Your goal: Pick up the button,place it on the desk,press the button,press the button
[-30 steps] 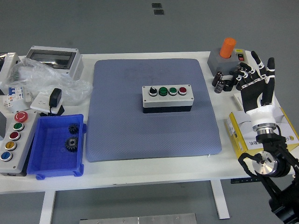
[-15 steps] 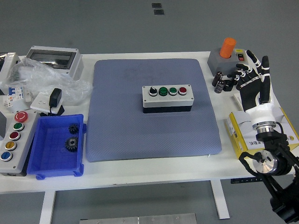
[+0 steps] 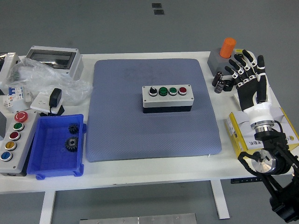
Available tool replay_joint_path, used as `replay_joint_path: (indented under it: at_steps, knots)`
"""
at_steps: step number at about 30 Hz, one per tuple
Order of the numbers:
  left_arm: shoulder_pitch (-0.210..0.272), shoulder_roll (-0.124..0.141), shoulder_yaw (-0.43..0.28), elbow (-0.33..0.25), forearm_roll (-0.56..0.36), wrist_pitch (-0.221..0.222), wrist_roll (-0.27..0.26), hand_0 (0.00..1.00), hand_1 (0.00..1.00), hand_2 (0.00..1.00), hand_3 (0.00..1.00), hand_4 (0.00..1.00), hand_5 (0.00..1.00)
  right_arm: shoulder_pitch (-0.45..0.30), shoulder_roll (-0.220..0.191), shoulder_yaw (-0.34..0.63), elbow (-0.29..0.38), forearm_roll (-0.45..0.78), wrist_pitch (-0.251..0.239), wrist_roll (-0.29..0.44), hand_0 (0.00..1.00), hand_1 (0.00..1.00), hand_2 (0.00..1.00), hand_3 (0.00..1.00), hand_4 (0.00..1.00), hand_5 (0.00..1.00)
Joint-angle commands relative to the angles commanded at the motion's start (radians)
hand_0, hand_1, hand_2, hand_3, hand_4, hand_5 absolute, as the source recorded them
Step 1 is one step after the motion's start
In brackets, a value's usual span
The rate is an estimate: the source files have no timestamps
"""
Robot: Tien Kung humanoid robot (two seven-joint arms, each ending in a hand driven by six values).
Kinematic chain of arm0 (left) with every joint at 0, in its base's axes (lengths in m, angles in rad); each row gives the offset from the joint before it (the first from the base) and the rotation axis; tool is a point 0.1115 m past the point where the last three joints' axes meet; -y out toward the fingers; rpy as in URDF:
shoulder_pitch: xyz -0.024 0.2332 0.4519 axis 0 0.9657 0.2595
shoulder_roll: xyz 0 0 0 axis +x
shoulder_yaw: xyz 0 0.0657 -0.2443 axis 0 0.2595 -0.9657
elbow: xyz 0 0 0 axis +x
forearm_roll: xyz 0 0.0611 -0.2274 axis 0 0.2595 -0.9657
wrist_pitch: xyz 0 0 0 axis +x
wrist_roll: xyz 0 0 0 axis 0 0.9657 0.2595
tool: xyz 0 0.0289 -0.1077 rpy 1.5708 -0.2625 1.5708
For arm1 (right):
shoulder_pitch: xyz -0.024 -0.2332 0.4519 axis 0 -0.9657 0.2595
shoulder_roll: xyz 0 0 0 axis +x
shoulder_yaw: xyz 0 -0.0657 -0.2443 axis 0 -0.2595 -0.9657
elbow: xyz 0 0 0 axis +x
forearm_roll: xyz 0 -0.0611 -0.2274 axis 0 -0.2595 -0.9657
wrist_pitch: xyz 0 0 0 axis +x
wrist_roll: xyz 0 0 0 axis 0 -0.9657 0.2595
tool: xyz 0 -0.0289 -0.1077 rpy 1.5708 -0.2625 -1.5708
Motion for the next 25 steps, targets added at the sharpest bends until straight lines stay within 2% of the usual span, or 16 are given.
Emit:
replay_joint_path:
  at_steps: [9, 10, 15, 16, 21, 22, 25]
  knots:
    - [0.004, -0.007, -0.005, 0.000, -0.004, 0.000, -0.001, 0.636, 0.606, 0.561, 0.613, 0.652, 0.291, -0.002, 0.002, 0.001, 0.000, -0.013, 0.008, -0.003, 0.731, 0.749, 0.737, 0.781, 0.968, 0.654]
    - [0.004, -0.008, -0.006, 0.000, -0.004, 0.000, -0.001, 0.637, 0.607, 0.561, 0.614, 0.652, 0.291, -0.002, 0.002, 0.001, -0.001, -0.015, 0.007, -0.005, 0.895, 0.817, 0.805, 0.795, 0.968, 0.653]
    - [0.003, -0.010, -0.007, 0.000, -0.003, 0.000, -0.002, 0.637, 0.607, 0.561, 0.614, 0.652, 0.291, -0.001, 0.003, 0.002, -0.001, -0.021, 0.007, -0.014, 0.895, 0.817, 0.805, 0.795, 0.968, 0.653]
    - [0.003, -0.010, -0.008, 0.000, -0.002, 0.000, -0.002, 0.637, 0.607, 0.561, 0.614, 0.652, 0.292, -0.001, 0.003, 0.002, -0.001, -0.022, 0.007, -0.015, 0.998, 0.846, 0.876, 0.906, 0.990, 0.736]
    - [0.005, -0.012, -0.009, 0.000, -0.002, 0.000, -0.003, 0.637, 0.607, 0.561, 0.614, 0.652, 0.292, -0.003, 0.009, 0.002, -0.005, -0.004, 0.020, -0.013, 0.998, 0.846, 0.876, 0.906, 0.990, 0.736]
    - [0.005, -0.012, -0.009, 0.000, -0.002, 0.000, -0.003, 0.637, 0.607, 0.561, 0.615, 0.652, 0.291, -0.002, 0.012, 0.002, -0.006, 0.001, 0.024, -0.010, 0.998, 0.851, 0.877, 0.919, 0.998, 0.878]
    - [0.007, -0.013, -0.010, 0.000, -0.001, 0.000, -0.002, 0.637, 0.607, 0.561, 0.615, 0.652, 0.291, 0.001, 0.019, 0.006, -0.006, 0.007, 0.031, -0.004, 0.998, 0.851, 0.877, 0.919, 0.998, 0.878]
